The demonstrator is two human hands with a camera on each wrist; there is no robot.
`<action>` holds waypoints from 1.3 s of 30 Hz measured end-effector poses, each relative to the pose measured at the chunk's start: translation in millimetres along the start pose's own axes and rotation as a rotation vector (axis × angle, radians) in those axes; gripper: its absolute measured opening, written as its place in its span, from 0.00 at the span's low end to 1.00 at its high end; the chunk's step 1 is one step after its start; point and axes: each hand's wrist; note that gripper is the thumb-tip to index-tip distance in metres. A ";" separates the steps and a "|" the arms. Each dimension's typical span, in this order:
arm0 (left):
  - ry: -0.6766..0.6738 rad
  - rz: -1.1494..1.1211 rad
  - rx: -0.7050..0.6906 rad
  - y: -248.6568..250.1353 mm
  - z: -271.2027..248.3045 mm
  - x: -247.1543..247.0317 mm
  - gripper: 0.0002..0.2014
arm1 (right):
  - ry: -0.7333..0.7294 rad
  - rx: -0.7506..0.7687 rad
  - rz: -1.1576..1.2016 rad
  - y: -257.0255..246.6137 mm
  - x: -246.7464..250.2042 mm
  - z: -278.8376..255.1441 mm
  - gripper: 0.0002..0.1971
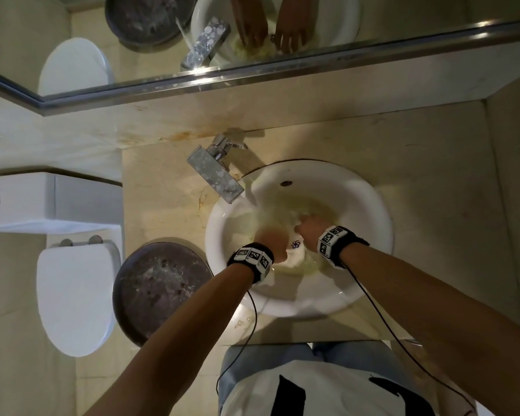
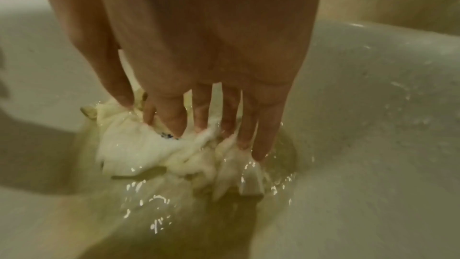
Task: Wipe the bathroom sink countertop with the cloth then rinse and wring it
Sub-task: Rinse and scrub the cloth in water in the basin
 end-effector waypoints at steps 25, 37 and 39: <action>-0.025 -0.238 -0.032 -4.6 -3.9 -3.7 0.21 | -0.077 -0.039 -0.007 -8.2 -16.4 -0.2 0.21; -0.068 -0.396 0.092 -22.4 -2.3 -2.5 0.26 | 0.097 -0.088 0.081 3.9 -28.2 4.9 0.36; 0.030 -0.493 0.102 -17.1 -1.0 -2.7 0.22 | 0.165 -0.162 0.163 2.3 -30.9 3.8 0.36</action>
Point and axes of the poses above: each hand's wrist, its own z-axis towards the middle knuckle, its own x-axis out of the back of the hand, y = z × x, and after that the axes turned 8 degrees about -z, right-handed
